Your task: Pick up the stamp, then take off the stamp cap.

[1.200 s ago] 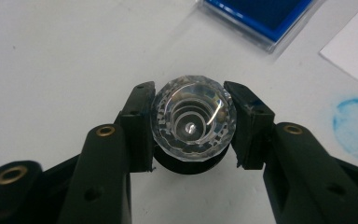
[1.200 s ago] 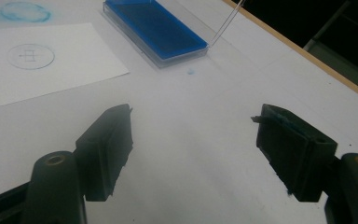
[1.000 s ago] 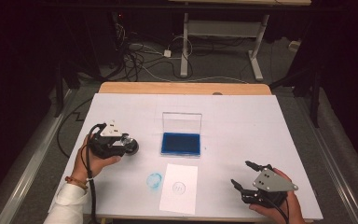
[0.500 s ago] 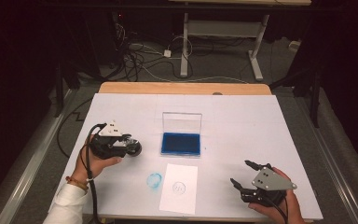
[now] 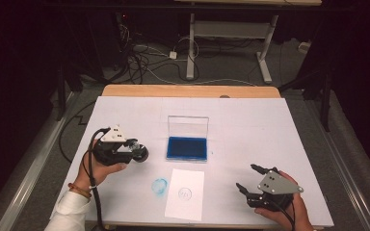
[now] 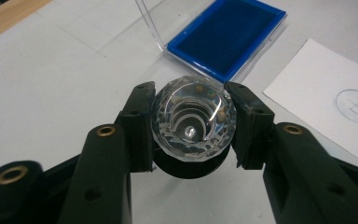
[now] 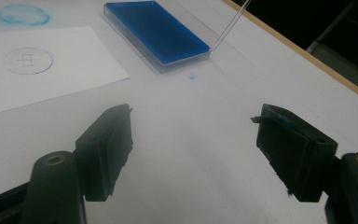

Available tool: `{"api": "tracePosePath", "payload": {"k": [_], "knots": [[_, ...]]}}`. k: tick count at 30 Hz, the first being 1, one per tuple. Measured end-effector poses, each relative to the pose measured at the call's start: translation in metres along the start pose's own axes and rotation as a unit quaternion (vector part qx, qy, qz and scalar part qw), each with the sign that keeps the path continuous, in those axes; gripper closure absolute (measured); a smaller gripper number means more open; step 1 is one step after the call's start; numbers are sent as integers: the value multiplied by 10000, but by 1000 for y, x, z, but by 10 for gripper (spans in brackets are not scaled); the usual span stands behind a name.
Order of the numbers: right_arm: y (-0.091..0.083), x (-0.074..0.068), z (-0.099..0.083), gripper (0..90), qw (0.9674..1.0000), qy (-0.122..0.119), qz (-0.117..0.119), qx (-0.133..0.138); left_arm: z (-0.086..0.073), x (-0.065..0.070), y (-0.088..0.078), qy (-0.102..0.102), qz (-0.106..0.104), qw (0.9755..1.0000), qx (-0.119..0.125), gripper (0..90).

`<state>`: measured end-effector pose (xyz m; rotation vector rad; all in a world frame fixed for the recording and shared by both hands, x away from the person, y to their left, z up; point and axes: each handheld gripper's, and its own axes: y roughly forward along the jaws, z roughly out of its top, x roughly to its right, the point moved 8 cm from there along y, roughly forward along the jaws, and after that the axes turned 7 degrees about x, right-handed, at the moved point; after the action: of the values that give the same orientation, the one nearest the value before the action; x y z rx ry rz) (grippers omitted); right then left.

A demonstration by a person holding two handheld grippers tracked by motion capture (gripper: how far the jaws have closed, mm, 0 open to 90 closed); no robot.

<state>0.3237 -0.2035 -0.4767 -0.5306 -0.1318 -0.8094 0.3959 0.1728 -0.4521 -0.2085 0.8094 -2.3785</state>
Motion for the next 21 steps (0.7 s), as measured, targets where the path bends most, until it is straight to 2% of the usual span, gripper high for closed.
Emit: {"api": "tracePosePath", "payload": {"k": [9,17,18,20,21], "knots": [[-1,0,0,269,10000,-3,-15,-1,4,10,6,80,-99,9999,-56,549],[4,0,1,261,10000,67,44,11,11,18,4,93,-183,9998,41,549],[5,-1,2,262,9998,167,117,44,12,20,4,108,-203,9997,47,549],[8,-4,7,250,9970,632,418,168,15,23,6,124,-218,9997,64,549],[10,-5,12,249,9976,518,409,192,16,26,7,142,-245,9996,54,549]]}}
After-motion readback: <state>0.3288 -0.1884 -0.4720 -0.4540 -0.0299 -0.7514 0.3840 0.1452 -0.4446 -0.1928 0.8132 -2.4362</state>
